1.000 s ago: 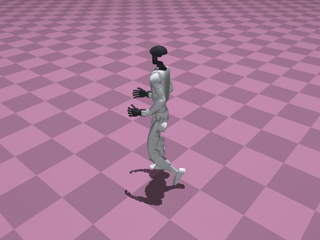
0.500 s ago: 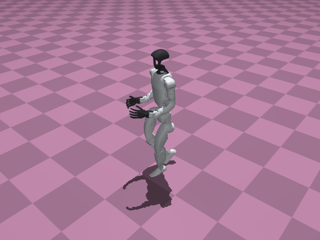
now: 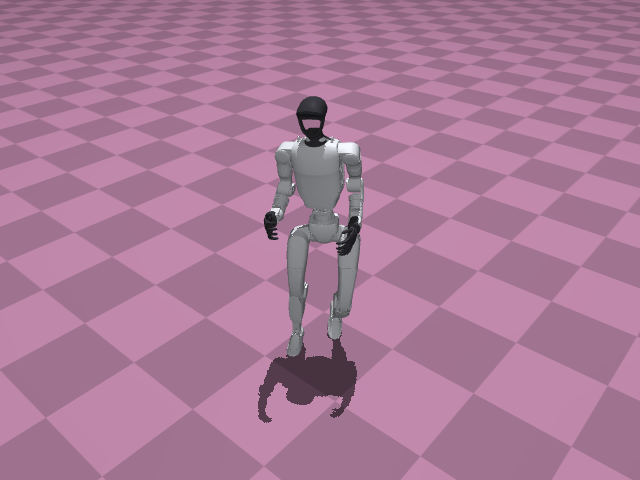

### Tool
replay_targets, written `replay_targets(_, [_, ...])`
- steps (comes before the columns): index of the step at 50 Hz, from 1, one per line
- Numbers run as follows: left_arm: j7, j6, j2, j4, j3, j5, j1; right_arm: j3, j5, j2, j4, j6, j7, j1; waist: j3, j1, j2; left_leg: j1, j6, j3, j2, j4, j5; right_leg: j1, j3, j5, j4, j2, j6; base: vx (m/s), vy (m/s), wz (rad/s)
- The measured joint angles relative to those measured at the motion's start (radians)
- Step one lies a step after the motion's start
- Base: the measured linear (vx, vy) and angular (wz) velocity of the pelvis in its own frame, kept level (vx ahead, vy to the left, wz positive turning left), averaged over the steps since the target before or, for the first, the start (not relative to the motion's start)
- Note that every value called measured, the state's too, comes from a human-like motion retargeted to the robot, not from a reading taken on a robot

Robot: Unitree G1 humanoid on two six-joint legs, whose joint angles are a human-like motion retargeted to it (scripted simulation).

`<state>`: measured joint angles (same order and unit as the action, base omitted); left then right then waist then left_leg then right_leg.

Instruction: Walk run

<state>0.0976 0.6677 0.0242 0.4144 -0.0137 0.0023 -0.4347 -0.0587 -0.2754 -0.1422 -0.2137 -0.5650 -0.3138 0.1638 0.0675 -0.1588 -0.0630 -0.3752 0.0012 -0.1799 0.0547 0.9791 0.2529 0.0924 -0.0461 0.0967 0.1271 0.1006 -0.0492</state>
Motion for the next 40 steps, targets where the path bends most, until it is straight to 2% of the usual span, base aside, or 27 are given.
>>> replay_targets(4, [-0.006,0.001,-0.028,-0.018,0.015,0.061,-0.05,0.017,0.006,-0.027,0.041,-0.024,0.016,-0.008,0.002,0.124,0.05,-0.125,0.062,-0.097,0.018,-0.153,-0.21,-0.09,-0.155,-0.103,-0.055,0.008,-0.041,0.79,-0.11,0.62])
replay_targets(6, [-0.019,-0.001,-0.033,-0.029,0.012,0.084,-0.05,0.037,-0.008,-0.034,0.056,-0.023,0.006,-0.002,0.01,0.173,0.059,-0.157,0.09,-0.112,0.042,-0.32,-0.293,-0.125,-0.168,-0.143,-0.065,-0.019,-0.068,0.76,-0.08,1.03])
replay_targets(8, [-0.038,-0.004,-0.027,-0.041,0.007,0.087,-0.04,0.056,-0.018,-0.035,0.066,-0.022,-0.004,0.01,0.019,0.193,0.061,-0.145,0.134,-0.206,0.032,-0.511,-0.367,-0.157,-0.193,-0.178,-0.06,-0.054,-0.099,0.72,-0.13,1.5])
replay_targets(10, [-0.065,-0.011,-0.012,-0.051,0.0,0.084,-0.015,0.069,-0.017,-0.033,0.073,-0.025,-0.007,0.024,0.024,0.187,0.063,-0.104,0.236,-0.284,0.059,-0.671,-0.404,-0.194,-0.267,-0.229,-0.045,-0.085,-0.142,0.83,-0.35,1.61])
replay_targets(12, [-0.1,-0.018,0.002,-0.061,0.004,0.093,0.016,0.058,-0.007,-0.026,0.069,-0.028,-0.004,0.036,0.03,0.18,0.094,-0.047,0.261,-0.306,0.06,-0.667,-0.51,-0.227,-0.33,-0.326,0.003,-0.112,-0.168,1.1,-0.56,1.1])
replay_targets(13, [-0.123,-0.018,0.008,-0.069,0.0,0.104,0.028,0.052,-0.002,-0.019,0.067,-0.029,-0.006,0.048,0.035,0.176,0.079,-0.021,0.261,-0.301,0.01,-0.661,-0.531,-0.22,-0.337,-0.414,0.057,-0.131,-0.201,1.13,-0.11,1.43])
replay_targets(14, [-0.146,-0.018,0.014,-0.073,-0.002,0.115,0.054,0.055,-0.001,-0.013,0.058,-0.028,-0.018,0.056,0.029,0.152,0.068,-0.034,0.261,-0.179,0.047,-0.618,-0.565,-0.198,-0.309,-0.501,0.129,-0.163,-0.213,0.93,-0.06,2.01])
replay_targets(15, [-0.168,-0.018,0.019,-0.075,-0.004,0.125,0.088,0.062,-0.001,-0.007,0.045,-0.025,-0.035,0.063,0.017,0.118,0.059,-0.065,0.261,0.001,0.128,-0.557,-0.606,-0.169,-0.265,-0.586,0.211,-0.201,-0.213,0.74,-0.2,2.43])
replay_targets(17, [-0.175,-0.012,0.021,-0.084,0.024,0.121,0.181,0.057,-0.011,0.001,0.018,-0.022,-0.068,0.08,-0.009,0.063,0.005,0.009,0.261,-0.064,0.0,-0.513,-0.623,-0.06,-0.152,-0.608,0.473,-0.286,-0.206,0.87,-0.05,1.92])
replay_targets(18, [-0.171,-0.01,0.018,-0.094,0.024,0.114,0.221,0.05,-0.017,-0.004,0.009,-0.027,-0.07,0.1,-0.012,0.079,-0.022,0.046,0.261,-0.072,-0.032,-0.51,-0.646,-0.022,-0.105,-0.57,0.557,-0.314,-0.193,1.04,-0.01,1.02])
replay_targets(20, [-0.175,-0.011,0.008,-0.116,0.004,0.098,0.292,0.056,-0.015,-0.02,0.005,-0.037,-0.066,0.158,-0.006,0.1,-0.066,0.115,0.261,-0.024,-0.044,-0.555,-0.648,0.051,-0.128,-0.443,0.674,-0.275,-0.089,1.0,-0.03,0.94])
replay_targets(22, [-0.198,-0.016,0.0,-0.142,-0.022,0.083,0.346,0.089,0.004,-0.031,0.009,-0.038,-0.072,0.221,0.001,0.089,-0.069,0.187,0.261,0.033,0.004,-0.643,-0.597,0.14,-0.149,-0.344,0.712,-0.187,0.042,1.0,-0.06,1.66])
replay_targets(24, [-0.217,-0.024,-0.013,-0.172,-0.054,0.066,0.387,0.127,0.026,-0.032,0.016,-0.037,-0.072,0.278,0.008,0.033,-0.088,0.244,0.251,0.114,0.03,-0.716,-0.525,0.23,-0.187,-0.234,0.699,-0.097,0.095,1.0,-0.1,2.49])
replay_targets(25, [-0.222,-0.027,-0.022,-0.189,-0.068,0.057,0.404,0.142,0.037,-0.03,0.02,-0.037,-0.068,0.303,0.012,-0.003,-0.102,0.271,0.236,0.164,0.033,-0.744,-0.49,0.27,-0.197,-0.19,0.664,-0.068,0.099,0.87,-0.2,2.71])
replay_targets(28, [-0.212,-0.035,-0.054,-0.23,-0.091,0.049,0.435,0.166,0.043,-0.008,0.041,-0.037,-0.046,0.353,0.012,-0.105,-0.123,0.354,0.195,0.276,0.043,-0.802,-0.378,0.352,-0.178,-0.137,0.432,-0.044,0.019,1.03,-0.37,2.44])
replay_targets(30, [-0.205,-0.038,-0.078,-0.25,-0.1,0.056,0.439,0.17,0.038,0.015,0.054,-0.035,-0.029,0.361,0.008,-0.144,-0.112,0.414,0.158,0.316,0.052,-0.828,-0.295,0.386,-0.11,-0.085,0.254,-0.048,-0.023,0.93,-0.45,1.57])
replay_targets(32, [-0.205,-0.04,-0.108,-0.259,-0.102,0.076,0.421,0.157,0.035,0.041,0.064,-0.027,-0.009,0.338,0.006,-0.148,-0.093,0.469,0.11,0.32,0.055,-0.834,-0.201,0.397,-0.065,-0.021,0.125,-0.041,-0.035,1.07,-0.55,0.68])
replay_targets(33, [-0.207,-0.041,-0.119,-0.256,-0.103,0.087,0.404,0.149,0.036,0.053,0.07,-0.024,-0.001,0.323,0.005,-0.151,-0.09,0.49,0.078,0.327,0.052,-0.82,-0.149,0.398,-0.08,-0.016,0.088,-0.031,-0.026,1.21,-0.58,0.51])
replay_targets(35, [-0.21,-0.044,-0.135,-0.233,-0.107,0.101,0.364,0.135,0.04,0.072,0.08,-0.018,0.017,0.284,0.007,-0.157,-0.079,0.513,-0.023,0.356,0.065,-0.749,-0.014,0.381,-0.154,-0.134,0.103,-0.026,0.017,1.03,-0.43,0.47])
replay_targets(37, [-0.178,-0.035,-0.139,-0.188,-0.094,0.095,0.31,0.1,0.036,0.094,0.086,-0.012,0.035,0.24,0.009,-0.159,-0.087,0.471,-0.157,0.311,0.049,-0.573,0.158,0.35,-0.031,0.038,0.204,-0.077,0.076,1.27,-0.65,0.49])
replay_targets(38, [-0.147,-0.025,-0.132,-0.165,-0.091,0.092,0.278,0.089,0.023,0.105,0.087,-0.009,0.043,0.215,-0.003,-0.174,-0.102,0.427,-0.212,0.312,0.032,-0.44,0.232,0.338,0.072,0.094,0.233,-0.139,0.089,1.19,-0.56,0.86])
replay_targets(39, [-0.117,-0.015,-0.117,-0.141,-0.087,0.09,0.247,0.084,0.002,0.109,0.084,-0.002,0.041,0.183,-0.022,-0.177,-0.116,0.37,-0.243,0.288,0.0,-0.274,0.263,0.309,0.007,0.124,0.268,-0.123,0.093,0.98,-0.37,0.87])
replay_targets(40, [-0.087,-0.006,-0.1,-0.115,-0.081,0.089,0.218,0.083,-0.023,0.11,0.079,0.005,0.035,0.148,-0.043,-0.174,-0.129,0.306,-0.263,0.253,-0.041,-0.092,0.271,0.272,-0.144,0.142,0.305,-0.067,0.094,0.8,-0.33,0.48])
